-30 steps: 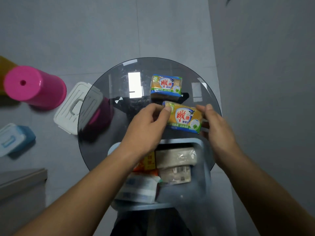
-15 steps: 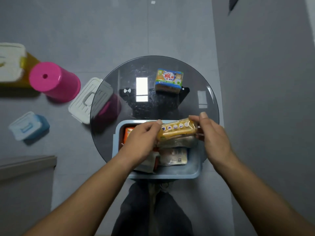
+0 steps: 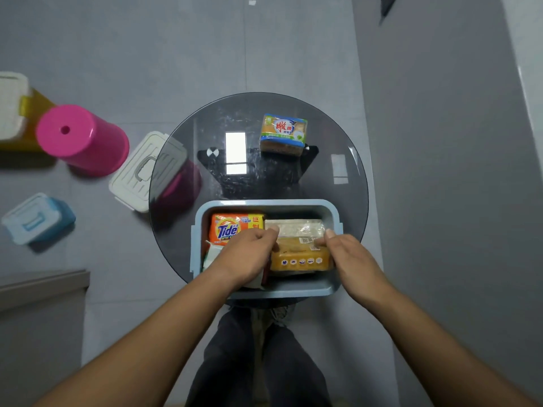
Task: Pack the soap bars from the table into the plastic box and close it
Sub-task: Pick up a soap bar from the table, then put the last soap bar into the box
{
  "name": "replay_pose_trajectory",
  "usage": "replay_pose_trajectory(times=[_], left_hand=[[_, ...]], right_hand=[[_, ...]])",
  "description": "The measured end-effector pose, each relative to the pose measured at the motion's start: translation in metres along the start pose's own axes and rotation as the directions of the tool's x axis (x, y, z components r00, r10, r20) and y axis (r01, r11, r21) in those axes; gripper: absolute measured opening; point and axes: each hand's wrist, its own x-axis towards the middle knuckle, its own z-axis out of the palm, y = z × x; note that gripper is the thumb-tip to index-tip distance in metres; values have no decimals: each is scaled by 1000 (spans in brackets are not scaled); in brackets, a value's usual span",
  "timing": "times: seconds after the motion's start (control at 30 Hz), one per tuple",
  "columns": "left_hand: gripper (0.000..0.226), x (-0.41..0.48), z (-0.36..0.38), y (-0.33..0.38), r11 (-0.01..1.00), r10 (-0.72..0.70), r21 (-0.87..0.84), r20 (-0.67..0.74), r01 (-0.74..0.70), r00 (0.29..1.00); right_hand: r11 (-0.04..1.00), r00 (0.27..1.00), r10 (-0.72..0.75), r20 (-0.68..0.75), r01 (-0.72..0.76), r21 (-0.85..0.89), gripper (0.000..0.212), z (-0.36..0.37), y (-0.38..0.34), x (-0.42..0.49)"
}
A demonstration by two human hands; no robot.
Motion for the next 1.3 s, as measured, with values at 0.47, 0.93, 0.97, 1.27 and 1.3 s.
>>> replay_pose_trajectory(times=[0.47,0.93,0.97,1.27,1.3], left_hand=[[56,25,-2,-1,972,-41,232,34,32,999],[26,31,-24,-1,988,48,-152,68,-38,996],[26,31,-31,3,984,92,-160,48,-83,995],[23,137,-86,53,948,168,-237,-199,-213,966],[28,156,-86,52,958,125,-235,-180,-166,976]], right_hand=[[915,995,-82,57,98,-391,72,14,7,6],[999,999,-22,29,24,-40,43,22,-7,36],[999,999,-37,-33,38,8,37,16,-14,40],[964,959,-5,-283,79,252,20,-14,-83,158],[958,969,40,-242,32,287,21,-12,-86,175]])
